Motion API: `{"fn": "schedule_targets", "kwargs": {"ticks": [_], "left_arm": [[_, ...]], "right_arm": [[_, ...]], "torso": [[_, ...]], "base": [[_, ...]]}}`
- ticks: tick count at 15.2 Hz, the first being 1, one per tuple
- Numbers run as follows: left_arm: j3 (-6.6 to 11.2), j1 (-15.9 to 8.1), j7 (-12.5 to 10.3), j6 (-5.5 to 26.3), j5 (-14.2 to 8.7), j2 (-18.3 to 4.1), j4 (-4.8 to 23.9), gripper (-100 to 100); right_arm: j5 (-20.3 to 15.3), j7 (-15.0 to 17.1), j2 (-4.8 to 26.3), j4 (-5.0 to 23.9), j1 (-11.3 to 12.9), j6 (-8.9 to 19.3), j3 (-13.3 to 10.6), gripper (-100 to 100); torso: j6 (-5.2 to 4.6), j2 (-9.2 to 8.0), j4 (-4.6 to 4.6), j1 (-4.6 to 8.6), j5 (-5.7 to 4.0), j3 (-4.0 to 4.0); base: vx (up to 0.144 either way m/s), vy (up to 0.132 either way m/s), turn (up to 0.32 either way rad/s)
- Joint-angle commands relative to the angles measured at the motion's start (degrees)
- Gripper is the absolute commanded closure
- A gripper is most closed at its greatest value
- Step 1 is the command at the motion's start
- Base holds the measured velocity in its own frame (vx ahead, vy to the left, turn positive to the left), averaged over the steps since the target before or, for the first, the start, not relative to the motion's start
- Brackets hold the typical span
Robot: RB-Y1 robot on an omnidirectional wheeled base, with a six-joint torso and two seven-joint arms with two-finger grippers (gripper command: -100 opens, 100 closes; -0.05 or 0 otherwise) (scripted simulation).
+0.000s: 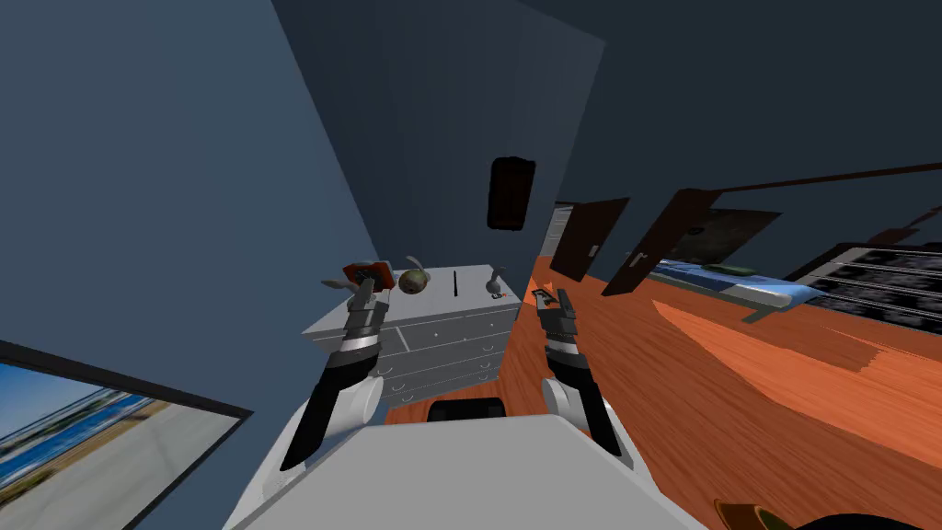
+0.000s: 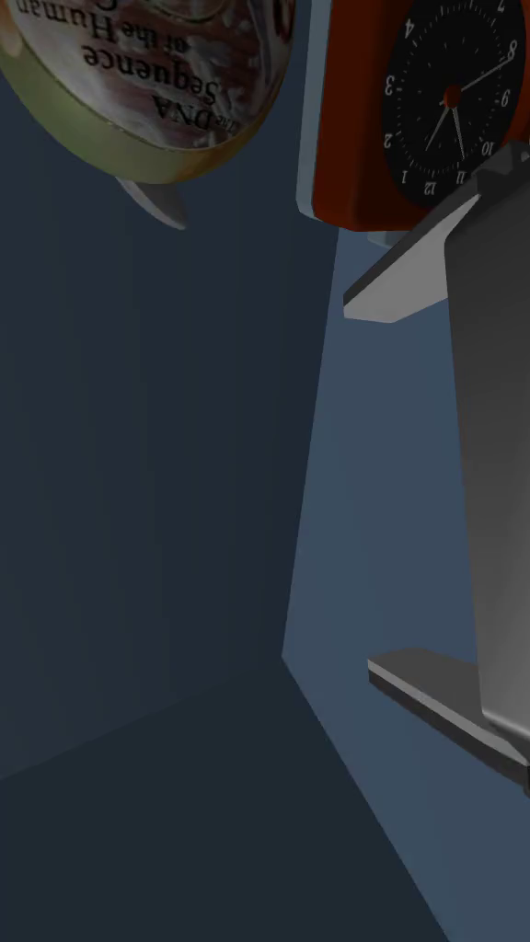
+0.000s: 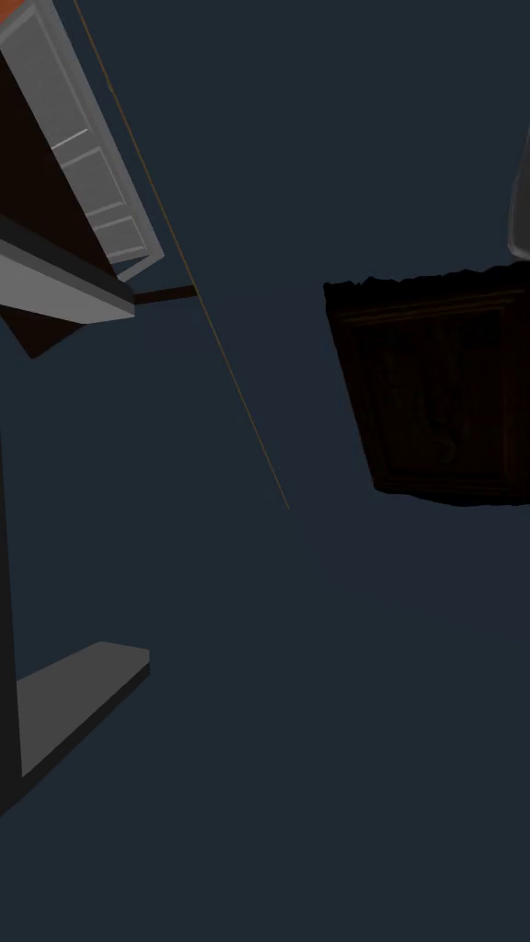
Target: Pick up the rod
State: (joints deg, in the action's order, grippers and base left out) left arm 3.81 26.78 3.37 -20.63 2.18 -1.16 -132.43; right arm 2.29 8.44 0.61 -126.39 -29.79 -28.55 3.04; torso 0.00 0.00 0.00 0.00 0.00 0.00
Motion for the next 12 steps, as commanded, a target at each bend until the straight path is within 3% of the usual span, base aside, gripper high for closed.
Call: {"fn": "schedule_targets", "kwargs": {"ticks": [1,4,5,7,12], "left_arm": [[0.82,0.6,0.6,-0.5,0.5,-1.6,0.4,-100],[4.19,3.1,3.0,-2.3,2.6,-5.4,1.8,-100],[4.19,3.1,3.0,-2.3,2.6,-5.4,1.8,-100],[7.23,5.6,5.5,-4.2,4.7,-8.1,3.3,-100],[12.07,8.6,8.5,-6.6,7.4,-11.0,5.2,-100]], "right_arm": [[0.0,0.0,0.0,0.0,0.0,0.0,0.0,0],[0.0,0.0,0.0,0.0,0.0,0.0,0.0,0],[0.0,0.0,0.0,0.0,0.0,0.0,0.0,0],[0.0,0.0,0.0,0.0,0.0,0.0,0.0,0],[0.0,0.0,0.0,0.0,0.0,0.0,0.0,0]], "torso": [[0.0,0.0,0.0,0.0,0.0,0.0],[-0.04,-0.04,0.0,-0.01,0.0,-0.02],[-0.04,-0.06,0.01,-0.02,0.0,-0.03],[-0.02,-0.07,0.01,-0.03,0.01,-0.04],[-0.03,-0.07,0.01,-0.01,0.0,-0.04]], "base": [[-0.001,-0.003,-0.084],[-0.007,-0.004,-0.245],[-0.011,0.0,-0.188],[-0.011,-0.006,-0.27],[-0.008,-0.007,-0.232]]}}
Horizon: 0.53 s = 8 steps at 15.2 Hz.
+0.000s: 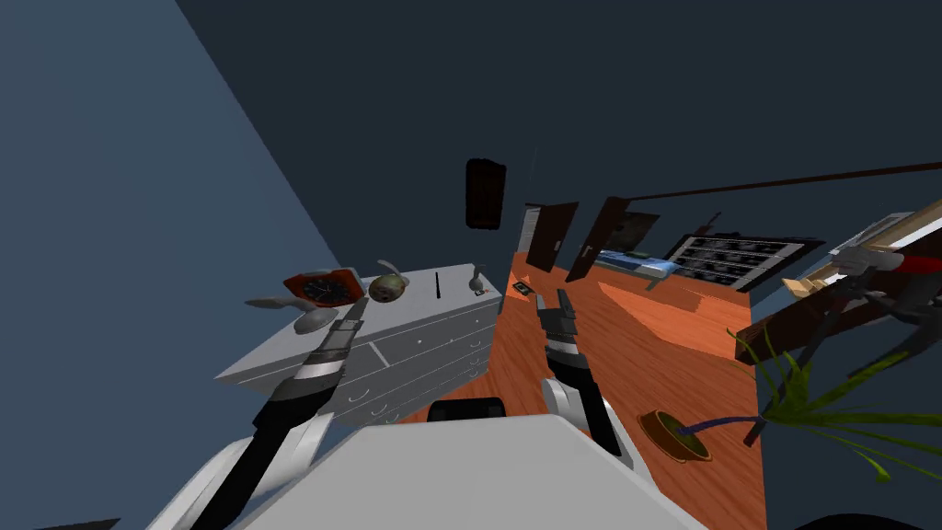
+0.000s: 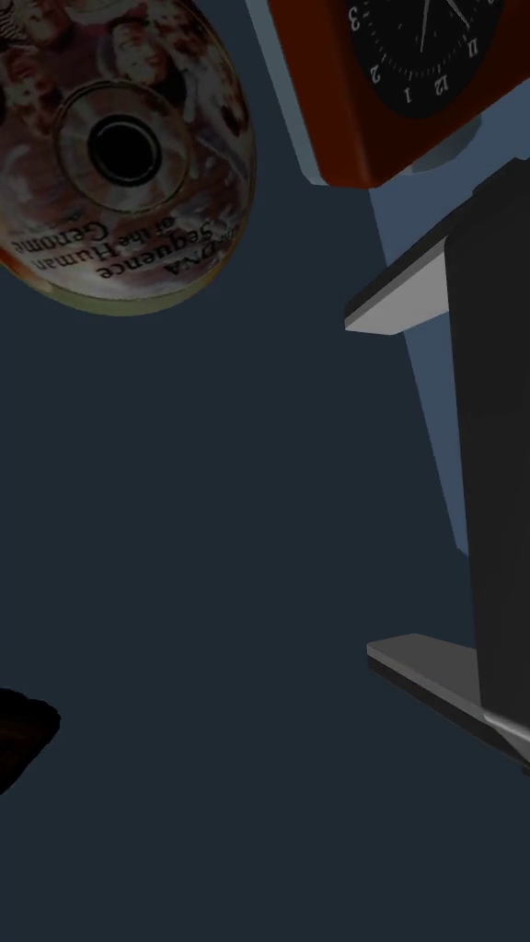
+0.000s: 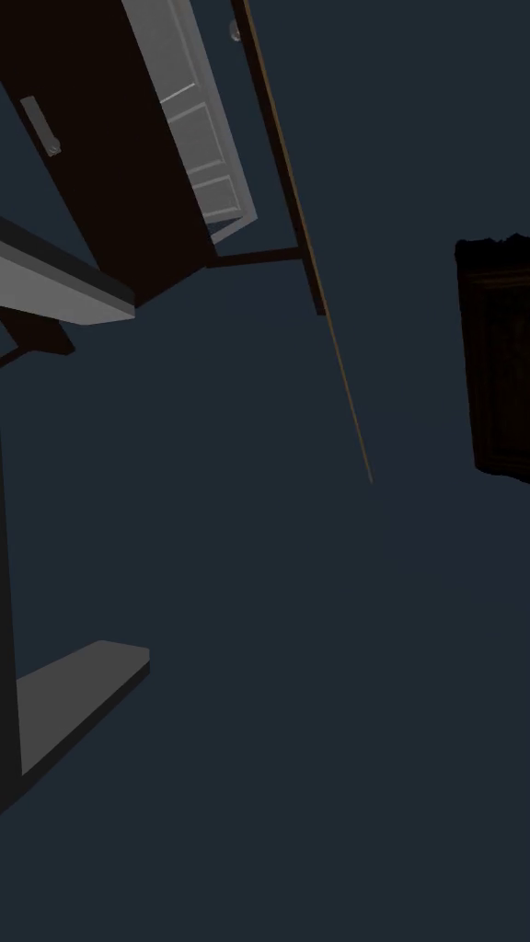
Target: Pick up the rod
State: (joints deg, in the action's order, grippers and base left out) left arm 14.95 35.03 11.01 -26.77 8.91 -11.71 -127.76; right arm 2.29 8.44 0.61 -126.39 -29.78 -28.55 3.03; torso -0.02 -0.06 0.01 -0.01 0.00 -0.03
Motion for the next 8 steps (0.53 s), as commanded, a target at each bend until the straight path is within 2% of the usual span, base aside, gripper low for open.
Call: {"fn": "schedule_targets", "kwargs": {"ticks": [1,2,3,4,5,6,7,8], "left_arm": [[2.86,2.0,2.5,-1.8,2.1,-1.9,1.6,-100],[3.36,2.0,2.5,-1.8,2.1,-1.9,1.6,-100],[5.06,3.8,4.3,-3.3,3.7,-3.4,2.7,-100],[5.93,3.8,4.3,-3.3,3.7,-3.4,2.7,-100],[7.29,5.7,6.2,-4.8,5.5,-4.8,3.9,-100],[8.48,5.7,6.2,-4.8,5.5,-4.8,3.9,-100],[8.61,5.7,6.2,-4.8,5.5,-4.8,3.9,-100],[10.61,7.6,8.1,-6.5,7.3,-6.3,5.2,-100]], "right_arm": [[0.0,0.0,0.0,0.0,0.0,0.0,0.0,0],[0.0,0.0,0.0,0.0,0.0,0.0,0.0,0],[0.0,0.0,0.0,0.0,0.0,0.0,0.0,0],[0.0,0.0,0.0,0.0,0.0,0.0,0.0,0],[0.0,0.0,0.0,0.0,0.0,0.0,0.0,0],[0.0,0.0,0.0,0.0,0.0,0.0,0.0,0],[0.0,0.0,0.0,0.0,0.0,0.0,0.0,0],[0.0,0.0,0.0,0.0,0.0,0.0,0.0,0]], "torso": [[0.0,0.0,0.0,0.0,0.0,0.0],[-0.04,0.0,0.0,0.01,0.0,0.0],[-0.01,0.01,0.0,0.01,0.0,0.01],[-0.02,0.0,0.0,0.01,0.0,0.0],[0.0,0.01,0.0,0.01,0.0,0.01],[-0.02,0.0,0.0,0.02,-0.01,0.0],[-0.01,0.01,0.0,0.02,-0.01,0.01],[0.02,0.02,0.0,0.01,0.0,0.01]], "base": [[-0.006,-0.014,-0.349],[-0.006,-0.008,-0.284],[-0.005,-0.011,-0.3],[-0.005,-0.009,-0.255],[-0.004,-0.015,-0.314],[-0.004,-0.014,-0.277],[-0.003,-0.007,-0.103],[0.0,-0.016,-0.27]]}}
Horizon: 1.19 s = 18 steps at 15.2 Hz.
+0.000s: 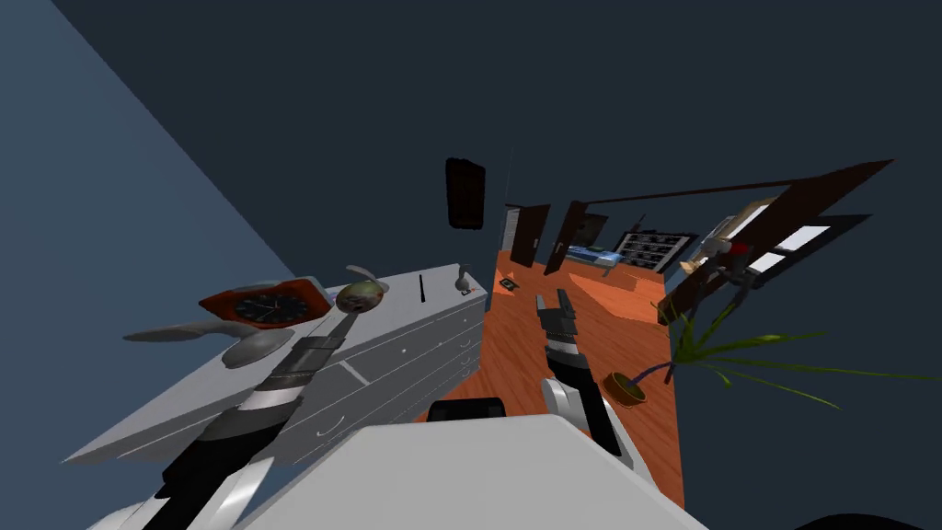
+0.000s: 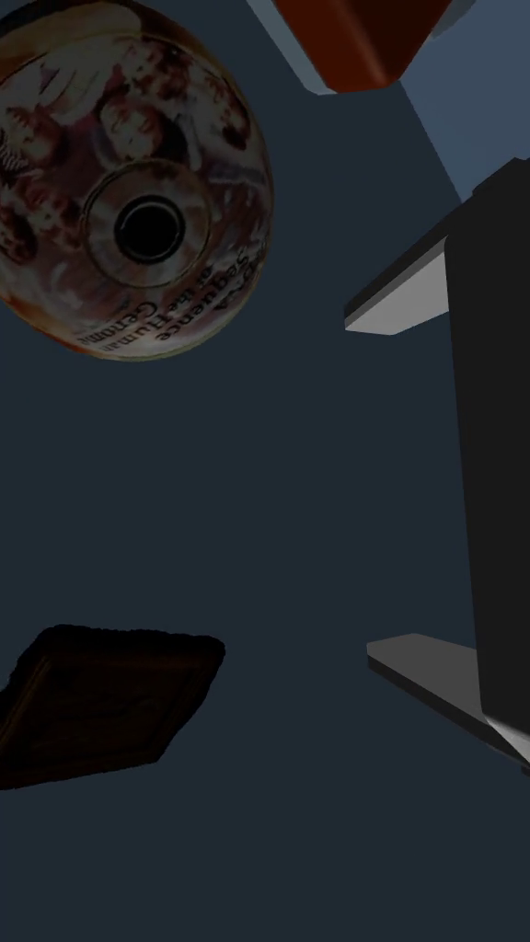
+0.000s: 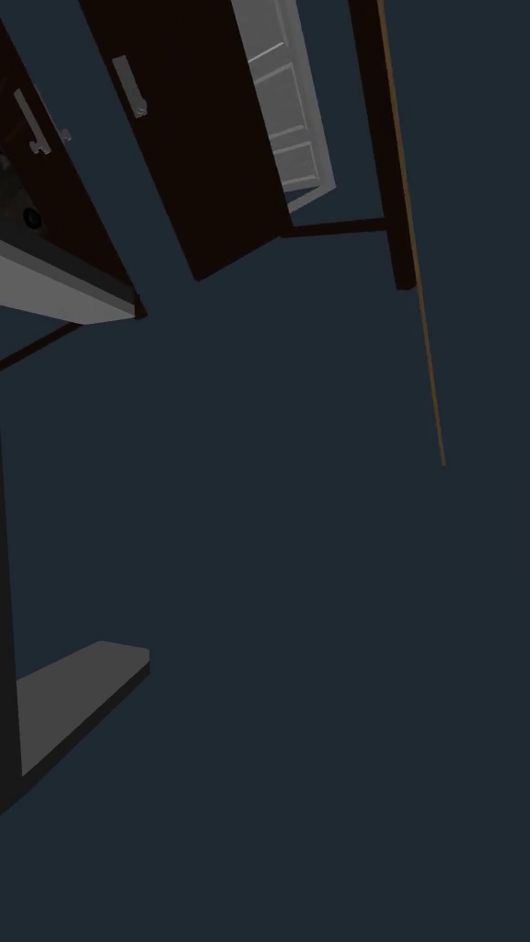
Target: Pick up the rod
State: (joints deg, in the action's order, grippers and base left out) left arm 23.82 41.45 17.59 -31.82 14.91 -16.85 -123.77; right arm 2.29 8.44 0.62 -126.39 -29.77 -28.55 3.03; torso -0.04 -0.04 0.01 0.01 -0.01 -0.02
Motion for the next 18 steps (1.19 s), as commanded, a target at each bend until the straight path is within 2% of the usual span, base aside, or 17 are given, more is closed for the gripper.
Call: {"fn": "schedule_targets", "kwargs": {"ticks": [1,2,3,4,5,6,7,8,9,10,11,12,13,14,16,17,18], "left_arm": [[2.51,1.2,1.5,-1.4,1.3,-1.2,1.2,-100],[3.99,3.2,3.5,-3.2,3.2,-2.6,2.5,-100],[5.2,3.2,3.5,-3.2,3.2,-2.6,2.5,-100],[5.37,3.2,3.5,-3.2,3.2,-2.6,2.5,-100],[7.44,5.3,5.6,-5.0,5.2,-4.1,3.8,-100],[8.27,5.3,5.6,-5.0,5.2,-4.1,3.8,-100],[9.86,7.4,7.6,-6.8,7.3,-5.5,5.2,-100],[11.22,7.4,7.7,-6.8,7.3,-5.5,5.2,-100],[12.64,9.6,9.5,-8.8,9.2,-6.9,6.7,-100],[13.88,9.6,9.9,-8.8,9.4,-6.9,6.7,-100],[14.19,9.6,9.9,-8.8,9.4,-6.9,6.7,-100],[16.1,11.7,12.1,-10.8,11.7,-8.3,8.2,-100],[17.13,11.7,12.1,-10.8,11.7,-8.3,8.2,-100],[18.5,13.7,14.0,-12.6,13.8,-9.6,9.7,-100],[20.15,13.9,14.2,-12.8,13.9,-9.6,9.7,-100],[22.0,16.1,16.4,-14.9,16.3,-10.9,11.3,-100],[23.08,16.1,16.4,-14.9,16.3,-10.9,11.3,-100]], "right_arm": [[0.0,0.0,0.0,0.0,0.0,0.0,0.0,0],[0.0,0.0,0.0,0.0,0.0,0.0,0.0,0],[0.0,0.0,0.0,0.0,0.0,0.0,0.0,0],[0.0,0.0,0.0,0.0,0.0,0.0,0.0,0],[0.0,0.0,0.0,0.0,0.0,0.0,0.0,0],[0.0,0.0,0.0,0.0,0.0,0.0,0.0,0],[0.0,0.0,0.0,0.0,0.0,0.0,0.0,0],[0.0,0.0,0.0,0.0,0.0,0.0,0.0,0],[0.0,0.0,0.0,0.0,0.0,0.0,0.0,0],[0.0,0.0,0.0,0.0,0.0,0.0,0.0,0],[0.0,0.0,0.0,0.0,0.0,0.0,0.0,0],[0.0,0.0,0.0,0.0,0.0,0.0,0.0,0],[0.0,0.0,0.0,0.0,0.0,0.0,0.0,0],[0.0,0.0,0.0,0.0,0.0,0.0,0.0,0],[0.0,0.0,0.0,0.0,0.0,0.0,0.0,0],[0.0,0.0,0.0,0.0,0.0,0.0,0.0,0],[0.0,0.0,0.0,0.0,0.0,0.0,0.0,0]], "torso": [[0.0,0.0,0.0,0.0,0.0,0.0],[0.01,0.01,0.0,0.0,0.0,0.0],[-0.03,0.01,0.0,0.01,0.0,0.01],[0.0,0.02,0.0,0.0,0.0,0.01],[0.05,0.02,0.0,-0.02,0.0,0.01],[0.0,0.02,0.0,0.0,0.0,0.01],[0.0,0.03,0.0,0.0,0.0,0.02],[-0.03,0.04,-0.01,0.01,-0.01,0.02],[-0.01,0.05,-0.01,0.0,0.0,0.03],[-0.03,0.06,-0.01,0.01,0.0,0.03],[0.0,0.07,-0.01,0.0,-0.01,0.04],[0.05,0.07,-0.01,-0.01,0.0,0.04],[-0.02,0.07,-0.01,0.0,0.0,0.04],[0.0,0.08,-0.01,0.0,-0.01,0.05],[0.0,0.11,-0.02,0.01,-0.01,0.06],[0.04,0.1,-0.02,-0.01,0.0,0.06],[-0.02,0.1,-0.02,0.01,-0.01,0.06]], "base": [[0.0,-0.014,-0.287],[0.002,-0.019,-0.416],[0.002,-0.013,-0.342],[0.001,-0.003,-0.081],[0.004,-0.017,-0.254],[0.005,-0.017,-0.294],[0.01,-0.02,-0.432],[0.009,-0.014,-0.369],[0.013,-0.02,-0.411],[0.014,-0.017,-0.324],[0.009,-0.006,-0.092],[0.013,-0.016,-0.3],[0.015,-0.014,-0.338],[0.021,-0.018,-0.406],[0.02,-0.01,-0.241],[0.018,-0.017,-0.319],[0.021,-0.013,-0.348]]}}
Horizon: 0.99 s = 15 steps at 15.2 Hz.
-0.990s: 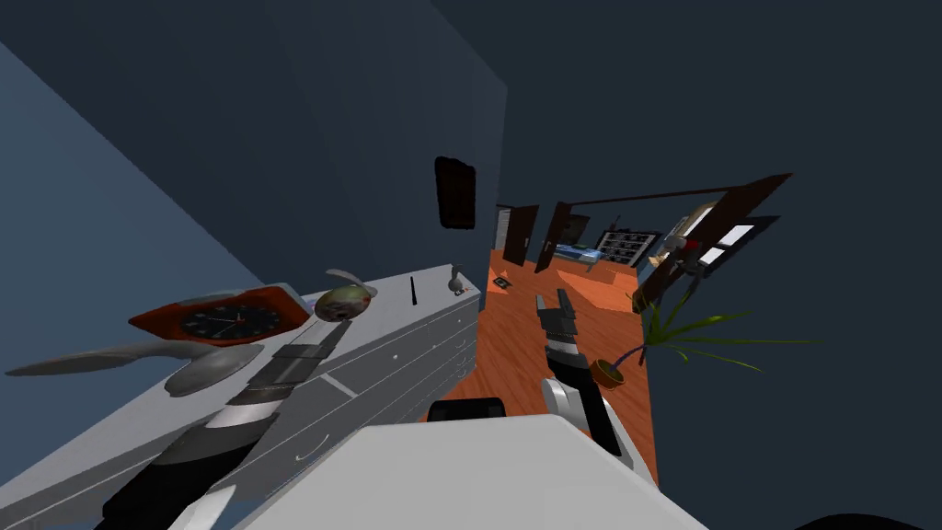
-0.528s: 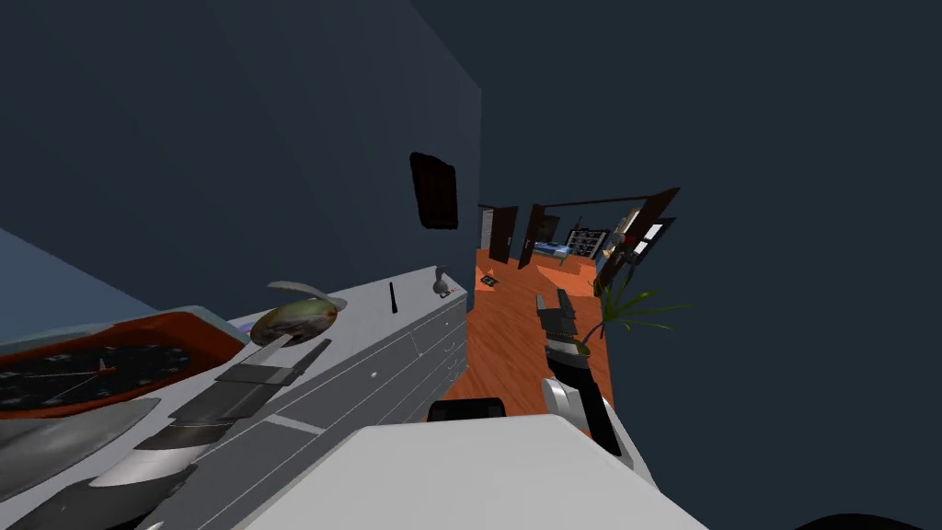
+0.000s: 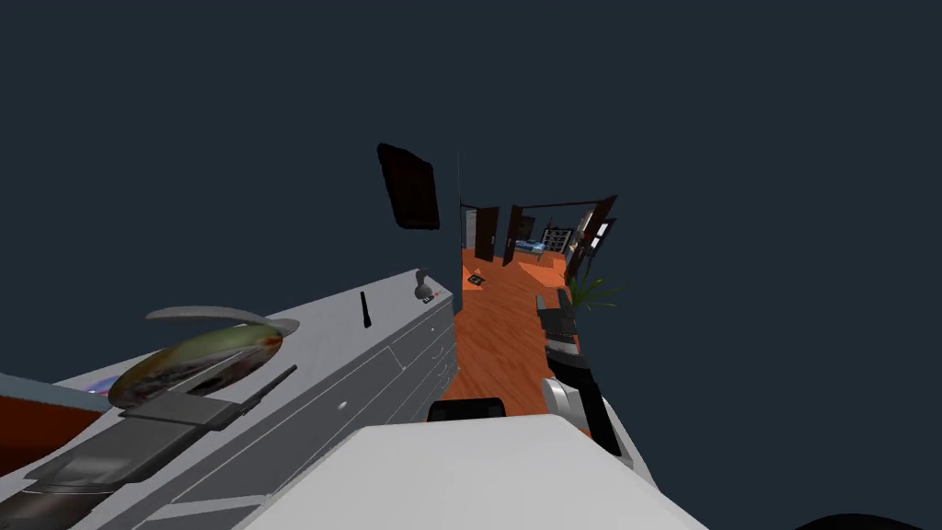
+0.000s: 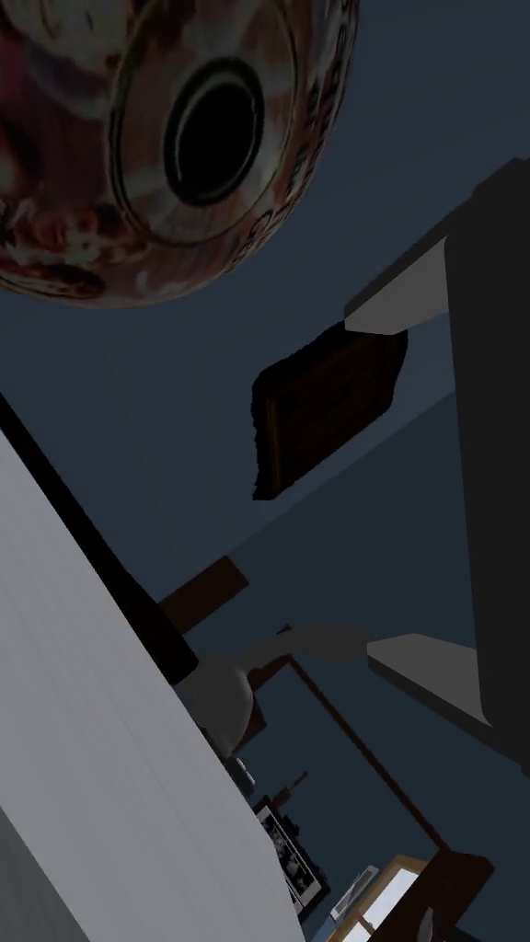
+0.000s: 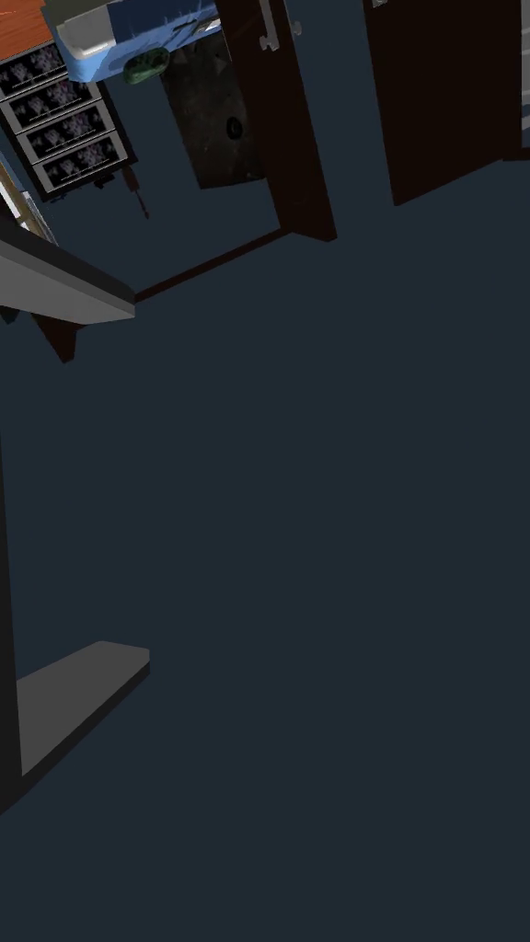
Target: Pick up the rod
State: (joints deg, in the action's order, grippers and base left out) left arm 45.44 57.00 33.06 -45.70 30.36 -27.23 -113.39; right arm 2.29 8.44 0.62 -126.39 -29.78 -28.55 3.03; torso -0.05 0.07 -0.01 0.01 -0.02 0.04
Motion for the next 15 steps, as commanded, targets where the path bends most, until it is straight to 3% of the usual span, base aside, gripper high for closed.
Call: {"fn": "schedule_targets", "kwargs": {"ticks": [1,3,4,5,6,7,8,9,10,11,12,13,15], "left_arm": [[2.86,2.7,2.9,-2.9,2.9,-1.8,2.4,-100],[4.34,2.7,3.1,-3.1,3.2,-1.8,2.4,-100],[6.32,4.9,5.3,-5.2,5.6,-3.0,4.0,-100],[7.14,4.9,5.3,-5.2,5.6,-3.0,4.0,-100],[8.65,7.0,7.4,-7.4,7.6,-4.2,5.6,-100],[9.84,7.0,7.5,-7.4,8.1,-4.2,5.6,-100],[9.84,7.0,7.5,-7.4,8.1,-4.2,5.6,-100],[11.98,9.1,9.6,-9.6,10.4,-5.3,7.1,-100],[12.42,9.1,9.6,-9.6,10.6,-5.3,7.1,-100],[14.29,11.2,11.6,-11.8,12.4,-6.3,8.7,-100],[14.85,11.2,11.6,-11.8,13.1,-6.3,8.7,-100],[16.53,13.3,13.5,-13.5,14.8,-7.3,10.2,-100],[17.12,13.3,13.7,-14.0,15.6,-7.3,10.2,-100]], "right_arm": [[0.0,0.0,0.0,0.0,0.0,0.0,0.0,0],[0.0,0.0,0.0,0.0,0.0,0.0,0.0,0],[0.0,0.0,0.0,0.0,0.0,0.0,0.0,0],[0.0,0.0,0.0,0.0,0.0,0.0,0.0,0],[0.0,0.0,0.0,0.0,0.0,0.0,0.0,0],[0.0,0.0,0.0,0.0,0.0,0.0,0.0,0],[0.0,0.0,0.0,0.0,0.0,0.0,0.0,0],[0.0,0.0,0.0,0.0,0.0,0.0,0.0,0],[0.0,0.0,0.0,0.0,0.0,0.0,0.0,0],[0.0,0.0,0.0,0.0,0.0,0.0,0.0,0],[0.0,0.0,0.0,0.0,0.0,0.0,0.0,0],[0.0,0.0,0.0,0.0,0.0,0.0,0.0,0],[0.0,0.0,0.0,0.0,0.0,0.0,0.0,0]], "torso": [[0.0,0.0,0.0,0.0,0.0,0.0],[0.0,0.04,-0.01,-0.03,0.01,0.02],[0.05,0.03,0.0,-0.04,0.01,0.02],[-0.04,0.03,-0.01,-0.03,0.01,0.02],[0.0,0.04,-0.01,-0.02,0.0,0.02],[-0.02,0.06,-0.01,-0.02,0.01,0.04],[0.0,0.08,-0.02,-0.02,0.0,0.04],[0.05,0.07,-0.01,-0.04,0.01,0.04],[-0.02,0.08,-0.02,-0.04,0.01,0.05],[0.0,0.09,-0.02,-0.05,0.01,0.06],[-0.03,0.11,-0.03,-0.03,0.01,0.07],[-0.01,0.13,-0.03,-0.04,0.01,0.08],[0.0,0.17,-0.04,-0.04,0.01,0.1]], "base": [[0.029,-0.011,-0.448],[0.027,0.0,-0.241],[0.026,-0.012,-0.376],[0.027,-0.006,-0.373],[0.035,-0.01,-0.396],[0.038,-0.005,-0.342],[0.03,0.007,-0.11],[0.037,0.0,-0.313],[0.039,0.004,-0.316],[0.043,-0.003,-0.402],[0.046,0.004,-0.364],[0.057,0.001,-0.426],[0.043,0.008,-0.234]]}}
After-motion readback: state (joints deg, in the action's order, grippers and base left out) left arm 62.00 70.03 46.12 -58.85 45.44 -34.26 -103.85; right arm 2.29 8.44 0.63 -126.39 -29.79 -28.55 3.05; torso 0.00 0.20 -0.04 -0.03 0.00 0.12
